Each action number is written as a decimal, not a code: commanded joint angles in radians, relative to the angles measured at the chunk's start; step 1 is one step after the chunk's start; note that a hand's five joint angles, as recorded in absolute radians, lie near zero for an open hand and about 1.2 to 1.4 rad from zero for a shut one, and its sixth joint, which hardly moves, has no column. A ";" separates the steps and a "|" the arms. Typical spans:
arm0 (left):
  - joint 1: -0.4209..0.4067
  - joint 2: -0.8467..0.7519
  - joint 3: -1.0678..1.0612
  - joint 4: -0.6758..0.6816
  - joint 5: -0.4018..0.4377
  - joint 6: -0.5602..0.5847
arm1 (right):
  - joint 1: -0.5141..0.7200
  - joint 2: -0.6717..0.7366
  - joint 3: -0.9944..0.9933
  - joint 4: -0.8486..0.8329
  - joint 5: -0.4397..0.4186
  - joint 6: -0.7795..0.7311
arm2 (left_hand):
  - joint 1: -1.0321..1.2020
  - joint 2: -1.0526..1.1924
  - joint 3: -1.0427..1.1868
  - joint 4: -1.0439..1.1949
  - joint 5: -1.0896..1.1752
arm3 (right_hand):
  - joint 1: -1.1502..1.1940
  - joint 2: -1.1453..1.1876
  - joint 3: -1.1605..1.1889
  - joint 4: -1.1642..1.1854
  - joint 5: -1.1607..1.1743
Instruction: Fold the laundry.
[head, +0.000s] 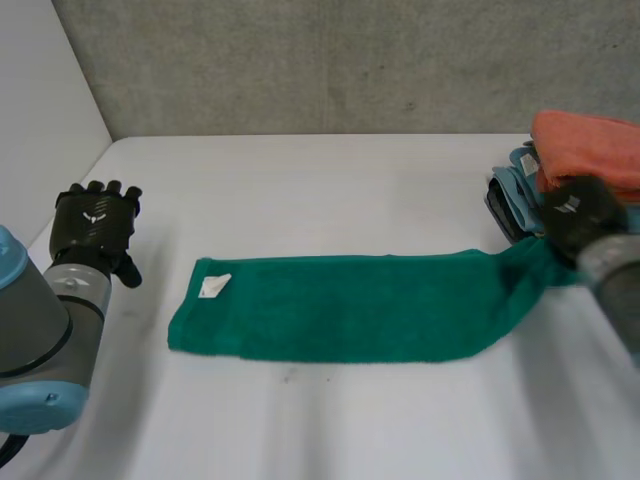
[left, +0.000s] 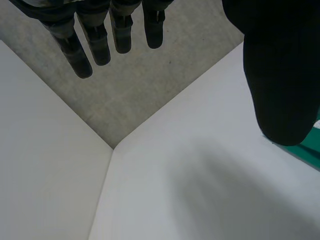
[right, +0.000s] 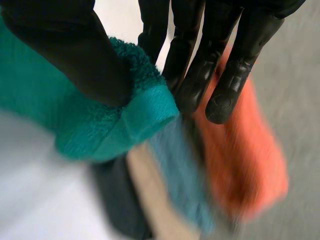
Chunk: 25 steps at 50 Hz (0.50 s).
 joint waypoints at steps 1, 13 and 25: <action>0.003 0.008 0.001 0.000 -0.002 0.000 | 0.375 0.184 -0.323 0.006 0.092 0.010 | -0.010 -0.019 -0.028 -0.021 -0.038 | 0.429 0.222 0.218 0.206 0.239; 0.012 0.024 -0.002 0.000 -0.005 -0.001 | 0.719 0.551 -0.767 0.004 -0.005 -0.069 | -0.010 -0.019 -0.028 -0.021 -0.038 | 0.429 0.222 0.218 0.206 0.239; 0.024 0.048 -0.001 0.000 -0.002 -0.002 | 0.817 0.732 -0.824 0.012 -0.318 -0.049 | -0.012 -0.022 -0.031 -0.024 -0.041 | 0.313 0.107 0.103 0.091 0.124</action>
